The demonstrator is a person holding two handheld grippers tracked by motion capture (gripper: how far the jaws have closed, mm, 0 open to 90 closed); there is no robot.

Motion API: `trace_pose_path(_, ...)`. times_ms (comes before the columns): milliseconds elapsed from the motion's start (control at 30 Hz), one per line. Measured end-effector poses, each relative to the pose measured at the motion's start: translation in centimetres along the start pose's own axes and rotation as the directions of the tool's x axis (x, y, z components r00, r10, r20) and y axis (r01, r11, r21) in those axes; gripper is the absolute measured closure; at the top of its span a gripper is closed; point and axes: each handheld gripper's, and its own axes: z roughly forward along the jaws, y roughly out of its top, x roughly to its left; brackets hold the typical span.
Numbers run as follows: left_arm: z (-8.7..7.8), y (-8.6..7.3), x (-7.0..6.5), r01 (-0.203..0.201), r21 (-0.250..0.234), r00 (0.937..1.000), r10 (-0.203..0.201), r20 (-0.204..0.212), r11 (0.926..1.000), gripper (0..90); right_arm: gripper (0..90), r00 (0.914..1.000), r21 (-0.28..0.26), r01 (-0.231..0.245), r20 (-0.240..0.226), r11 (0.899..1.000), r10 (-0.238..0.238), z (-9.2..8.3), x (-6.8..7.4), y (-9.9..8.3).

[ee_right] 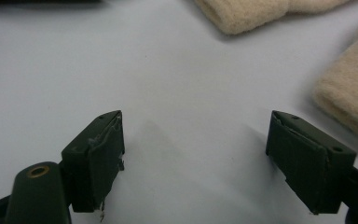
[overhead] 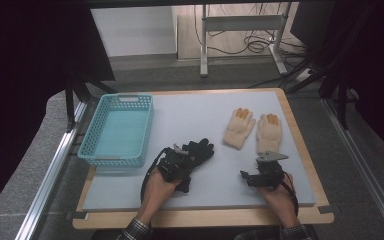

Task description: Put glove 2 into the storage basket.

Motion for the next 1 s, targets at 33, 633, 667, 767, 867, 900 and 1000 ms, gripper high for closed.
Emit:
trace_pose_path(33,-0.1,0.0,0.1,0.001,-0.002,1.0000,-0.001,0.007,1.0000,59.5,19.1,1.0000,0.002,0.001,0.001,1.000,-0.001,0.0,0.0,0.0)
trace_pose_path(633,-4.7,4.6,2.1,-0.047,-0.059,0.9973,0.044,-0.058,0.9971,63.2,19.0,1.0000,0.001,-0.001,0.000,1.000,0.001,0.0,0.0,0.0)
trace_pose_path(667,-5.0,4.8,2.3,-0.041,-0.062,0.9972,0.037,-0.064,0.9972,63.2,19.0,1.0000,0.001,-0.001,0.000,1.000,0.001,0.0,0.0,0.0)
trace_pose_path(767,-5.7,5.5,3.1,-0.032,-0.067,0.9965,0.027,-0.079,0.9972,63.2,19.0,1.0000,0.001,-0.001,0.000,1.000,0.001,0.0,0.0,0.0)
trace_pose_path(867,-6.6,6.1,4.1,-0.025,-0.068,0.9952,0.018,-0.096,0.9974,63.2,19.0,1.0000,0.001,-0.001,0.000,1.000,0.001,0.0,0.0,0.0)
trace_pose_path(900,-6.9,6.2,4.5,-0.019,-0.072,0.9948,0.012,-0.101,0.9972,63.2,19.0,1.0000,0.001,-0.001,0.000,1.000,0.001,0.0,0.0,0.0)
trace_pose_path(1000,-7.9,6.6,5.9,-0.004,-0.077,0.9923,-0.005,-0.124,0.9970,63.2,19.0,1.0000,0.001,-0.001,0.000,1.000,0.001,0.0,0.0,0.0)
